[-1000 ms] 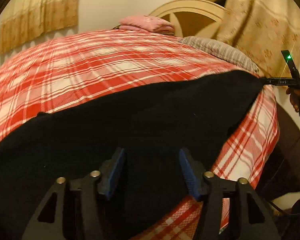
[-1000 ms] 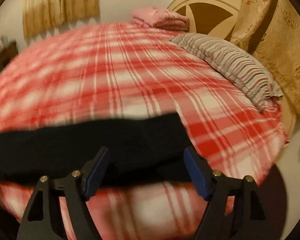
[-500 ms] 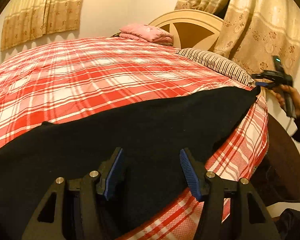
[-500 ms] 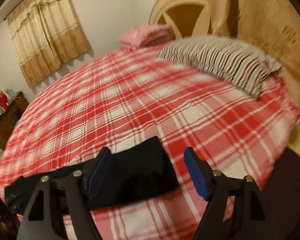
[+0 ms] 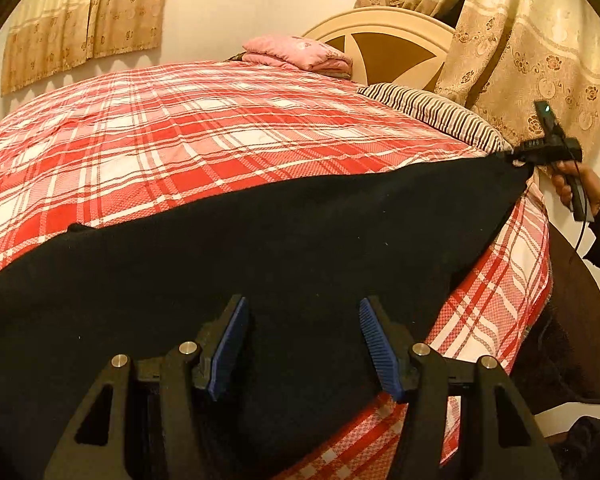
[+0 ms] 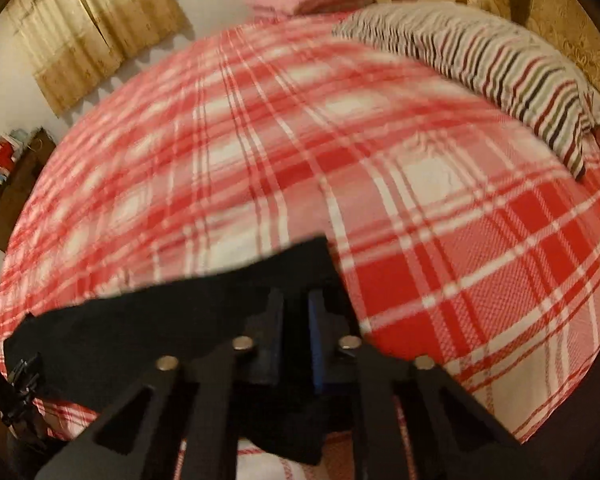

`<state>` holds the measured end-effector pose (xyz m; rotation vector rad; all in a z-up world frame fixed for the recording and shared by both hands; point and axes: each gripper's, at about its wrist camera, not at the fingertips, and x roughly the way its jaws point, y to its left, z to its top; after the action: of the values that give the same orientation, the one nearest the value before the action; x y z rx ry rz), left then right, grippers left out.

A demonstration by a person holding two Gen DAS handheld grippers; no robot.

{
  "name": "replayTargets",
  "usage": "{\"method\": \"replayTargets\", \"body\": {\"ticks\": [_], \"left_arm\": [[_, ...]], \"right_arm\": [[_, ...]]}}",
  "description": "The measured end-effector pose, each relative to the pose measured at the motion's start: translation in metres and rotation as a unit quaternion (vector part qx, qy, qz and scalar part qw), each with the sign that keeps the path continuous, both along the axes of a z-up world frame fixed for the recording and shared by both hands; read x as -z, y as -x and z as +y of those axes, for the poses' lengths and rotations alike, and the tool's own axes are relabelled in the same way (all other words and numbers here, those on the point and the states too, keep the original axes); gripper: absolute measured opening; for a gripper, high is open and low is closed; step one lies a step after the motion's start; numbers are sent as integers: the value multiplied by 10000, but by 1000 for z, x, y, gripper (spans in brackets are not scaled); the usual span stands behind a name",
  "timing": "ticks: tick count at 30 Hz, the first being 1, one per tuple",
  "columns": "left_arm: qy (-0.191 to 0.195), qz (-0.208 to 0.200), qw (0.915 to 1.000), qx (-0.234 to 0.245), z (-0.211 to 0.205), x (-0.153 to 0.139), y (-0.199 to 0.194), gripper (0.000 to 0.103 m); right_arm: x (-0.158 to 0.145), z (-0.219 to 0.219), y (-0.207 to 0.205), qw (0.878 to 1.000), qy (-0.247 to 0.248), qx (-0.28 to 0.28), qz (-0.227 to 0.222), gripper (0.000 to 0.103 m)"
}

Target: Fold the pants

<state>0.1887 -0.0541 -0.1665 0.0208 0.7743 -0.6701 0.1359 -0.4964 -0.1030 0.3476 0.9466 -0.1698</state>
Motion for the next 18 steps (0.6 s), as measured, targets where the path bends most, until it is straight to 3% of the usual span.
{"method": "replayTargets", "body": {"ticks": [5,7,9,11,13,14,18], "left_arm": [[27,-4,10000,-17,0,0,2,60],[7,-21,10000,-26,-2,1,3,60],[3,-38,10000,-35,-2,0,3,60],[40,-52,10000,-52,0,-3,4,60],[43,-149,9998,-97,3,-7,7,60],[21,-223,9997,-113,4,-10,9,60],[-7,-393,9992,-122,4,-17,10,60]], "right_arm": [[-33,7,-1,9970,385,24,-675,10],[-35,9,-8,9957,494,-6,-780,10],[-26,11,-21,9959,666,-20,-612,12],[-9,9,-33,9972,701,-51,-259,20],[5,0,-32,9979,638,104,-39,52],[8,-3,-26,9974,672,259,-24,56],[-3,-2,10,9983,326,322,-363,57]]}}
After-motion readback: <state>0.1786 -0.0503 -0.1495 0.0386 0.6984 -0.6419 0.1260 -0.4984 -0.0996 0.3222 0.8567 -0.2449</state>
